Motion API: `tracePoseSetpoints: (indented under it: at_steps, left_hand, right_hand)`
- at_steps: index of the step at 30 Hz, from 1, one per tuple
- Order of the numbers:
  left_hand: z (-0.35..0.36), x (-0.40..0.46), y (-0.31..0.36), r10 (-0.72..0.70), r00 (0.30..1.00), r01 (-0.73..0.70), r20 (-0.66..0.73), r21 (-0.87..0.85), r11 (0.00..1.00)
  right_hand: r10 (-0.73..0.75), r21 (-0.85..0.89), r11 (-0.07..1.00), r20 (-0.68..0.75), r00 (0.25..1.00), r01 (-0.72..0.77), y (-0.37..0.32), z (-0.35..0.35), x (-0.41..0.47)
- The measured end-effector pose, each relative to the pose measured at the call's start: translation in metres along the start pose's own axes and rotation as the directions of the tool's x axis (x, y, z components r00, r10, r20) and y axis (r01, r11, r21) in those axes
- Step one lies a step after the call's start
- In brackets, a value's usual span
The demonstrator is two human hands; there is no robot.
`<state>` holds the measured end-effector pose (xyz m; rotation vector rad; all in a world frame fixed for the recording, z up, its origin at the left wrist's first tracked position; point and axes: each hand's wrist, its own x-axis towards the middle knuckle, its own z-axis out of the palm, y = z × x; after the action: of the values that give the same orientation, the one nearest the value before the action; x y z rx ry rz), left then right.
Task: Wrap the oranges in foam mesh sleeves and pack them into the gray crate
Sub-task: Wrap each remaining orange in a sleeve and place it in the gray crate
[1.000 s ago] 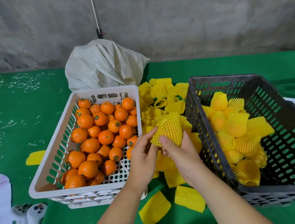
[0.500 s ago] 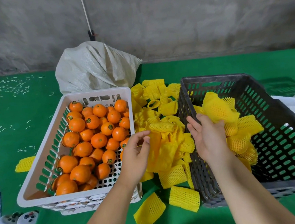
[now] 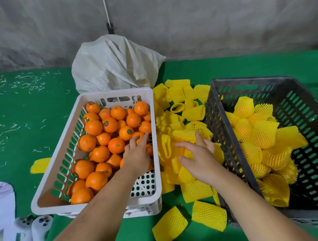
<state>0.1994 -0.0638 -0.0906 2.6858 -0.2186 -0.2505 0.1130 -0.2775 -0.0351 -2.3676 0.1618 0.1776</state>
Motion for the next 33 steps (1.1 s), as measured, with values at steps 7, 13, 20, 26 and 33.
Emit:
tracePoseSetpoints:
  at_steps: [7,13,20,26,33]
  left_hand:
    - [0.010,0.037,-0.010,-0.075,0.985,0.016,0.158,0.350,0.937]
    - [0.013,0.053,-0.010,-0.178,0.981,0.140,0.076,0.359,0.923]
    - [0.011,0.047,-0.015,-0.184,0.983,0.183,-0.002,0.128,0.975]
    - [-0.021,0.006,0.001,-0.059,0.962,-0.033,-0.266,-0.330,0.943]
    - [-0.012,-0.081,0.061,-0.081,0.994,-0.068,-0.068,-0.998,0.015]
  right_hand:
    - [-0.041,-0.176,0.980,0.274,0.961,0.092,-0.014,0.022,0.012]
    - [-0.030,-0.085,0.995,0.205,0.978,0.048,-0.025,0.024,0.015]
    - [-0.093,0.270,0.956,-0.096,0.991,0.116,-0.026,0.033,0.007]
    - [0.120,0.646,0.758,-0.280,0.952,0.094,-0.025,0.032,0.000]
    - [0.217,0.791,0.612,-0.201,0.955,0.028,-0.034,0.026,-0.014]
